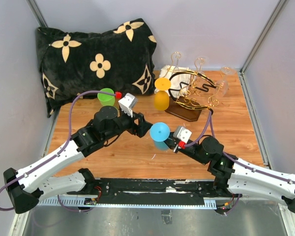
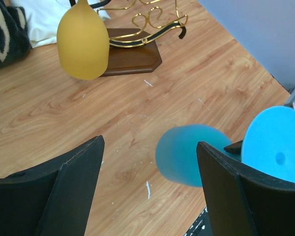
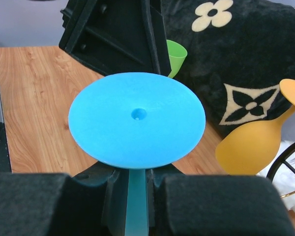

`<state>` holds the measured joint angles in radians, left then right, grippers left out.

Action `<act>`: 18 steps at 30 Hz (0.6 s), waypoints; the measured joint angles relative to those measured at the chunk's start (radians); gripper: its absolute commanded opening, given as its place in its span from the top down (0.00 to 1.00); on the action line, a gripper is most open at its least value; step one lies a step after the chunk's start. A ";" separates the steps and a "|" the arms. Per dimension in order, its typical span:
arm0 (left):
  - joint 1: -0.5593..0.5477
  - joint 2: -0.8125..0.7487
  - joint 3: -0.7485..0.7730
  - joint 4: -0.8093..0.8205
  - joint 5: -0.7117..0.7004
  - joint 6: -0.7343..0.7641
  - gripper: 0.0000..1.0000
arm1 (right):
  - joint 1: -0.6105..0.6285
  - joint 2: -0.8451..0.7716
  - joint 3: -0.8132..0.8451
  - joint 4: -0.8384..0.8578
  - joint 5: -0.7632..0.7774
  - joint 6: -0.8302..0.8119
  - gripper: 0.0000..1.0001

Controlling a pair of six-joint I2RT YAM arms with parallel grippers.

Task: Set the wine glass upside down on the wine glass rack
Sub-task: Turn the wine glass upside down at the wine rack.

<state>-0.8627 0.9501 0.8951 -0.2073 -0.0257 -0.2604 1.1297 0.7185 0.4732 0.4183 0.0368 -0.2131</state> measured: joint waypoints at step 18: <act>0.000 -0.059 0.040 -0.013 0.019 -0.018 0.16 | 0.000 0.090 -0.005 -0.018 0.016 -0.005 0.99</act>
<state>-0.8627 0.8909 0.9348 -0.2199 -0.0063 -0.2779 1.1297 0.8082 0.4686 0.4000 0.0528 -0.2176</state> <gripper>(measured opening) 0.839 0.153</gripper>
